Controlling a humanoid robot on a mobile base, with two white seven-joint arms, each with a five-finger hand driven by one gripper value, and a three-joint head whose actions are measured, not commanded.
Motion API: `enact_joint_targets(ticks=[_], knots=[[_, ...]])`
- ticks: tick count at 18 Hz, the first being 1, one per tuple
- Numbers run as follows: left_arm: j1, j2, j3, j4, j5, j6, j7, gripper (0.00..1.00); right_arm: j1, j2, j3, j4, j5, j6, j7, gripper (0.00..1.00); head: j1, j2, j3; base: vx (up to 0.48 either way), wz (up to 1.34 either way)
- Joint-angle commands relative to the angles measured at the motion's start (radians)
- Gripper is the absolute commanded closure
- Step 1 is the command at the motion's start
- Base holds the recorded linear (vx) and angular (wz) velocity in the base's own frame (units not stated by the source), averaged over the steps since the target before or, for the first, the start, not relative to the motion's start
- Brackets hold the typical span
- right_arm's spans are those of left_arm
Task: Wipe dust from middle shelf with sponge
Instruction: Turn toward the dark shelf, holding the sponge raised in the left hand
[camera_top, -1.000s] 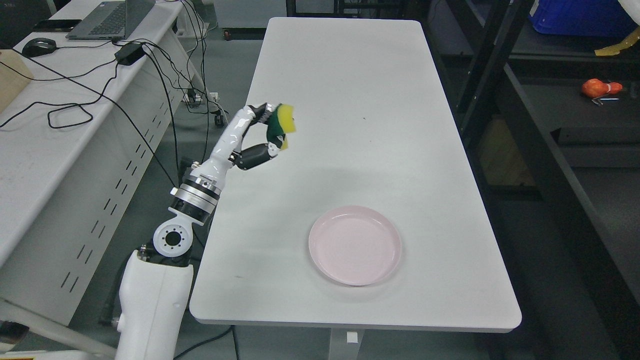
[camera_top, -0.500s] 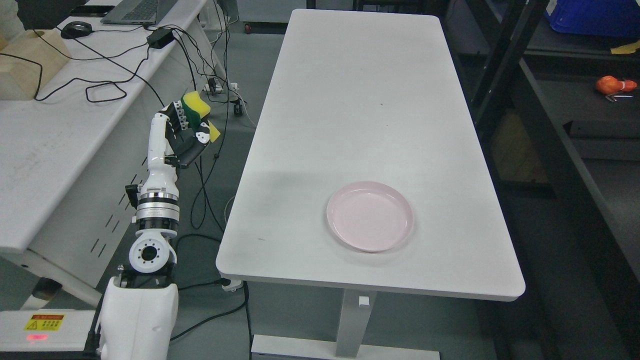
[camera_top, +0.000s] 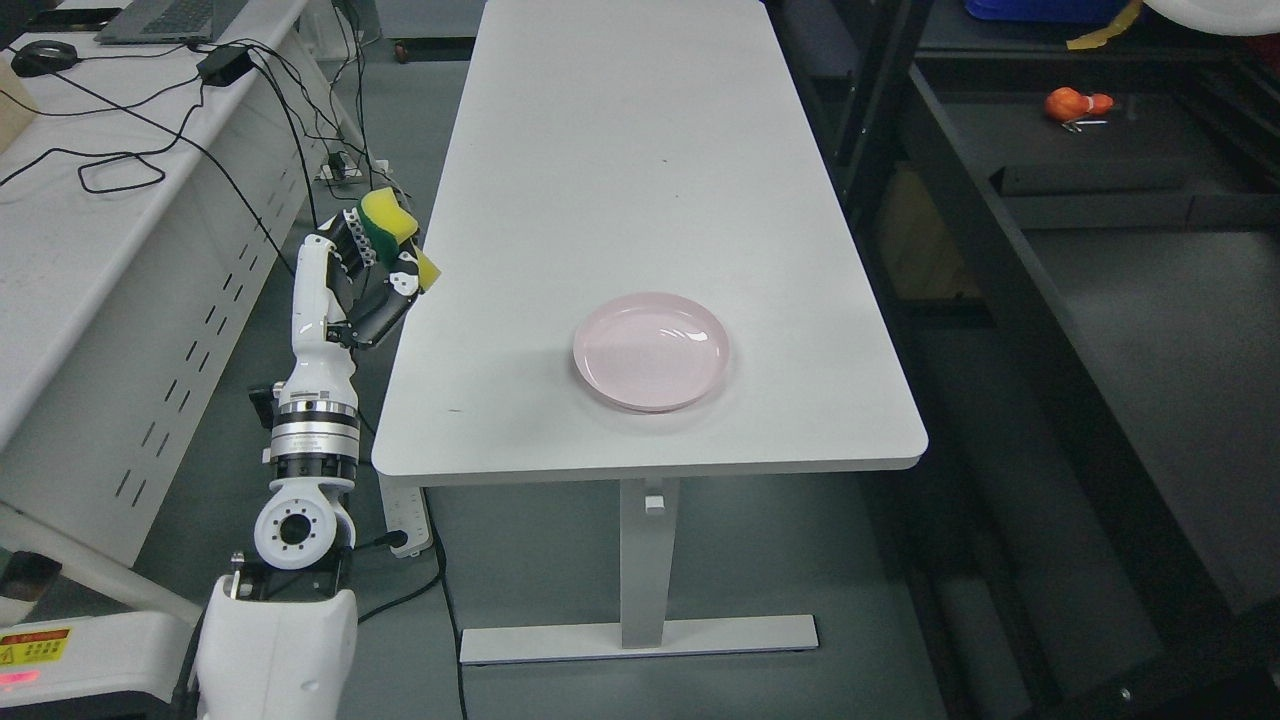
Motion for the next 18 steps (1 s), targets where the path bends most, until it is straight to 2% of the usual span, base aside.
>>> enact_joint_targets(ticks=[1, 10, 18], knots=[[0.027, 0.017, -0.036, -0.052, 0.006, -0.005, 0.0, 1.0, 0.0, -0.017, 0.0, -0.017, 0.0, 0.001, 0.001, 0.0, 0.0, 0.0, 0.0, -0.23, -0.36], [0.058, 0.017, -0.029, -0.053, 0.006, -0.004, 0.0, 1.0, 0.0, -0.017, 0.0, -0.017, 0.0, 0.001, 0.001, 0.0, 0.0, 0.0, 0.0, -0.304, -0.5], [0.069, 0.017, -0.045, -0.063, 0.032, -0.005, 0.0, 0.99, 0.0, -0.017, 0.0, -0.017, 0.0, 0.001, 0.001, 0.0, 0.0, 0.0, 0.0, -0.303, -0.86]])
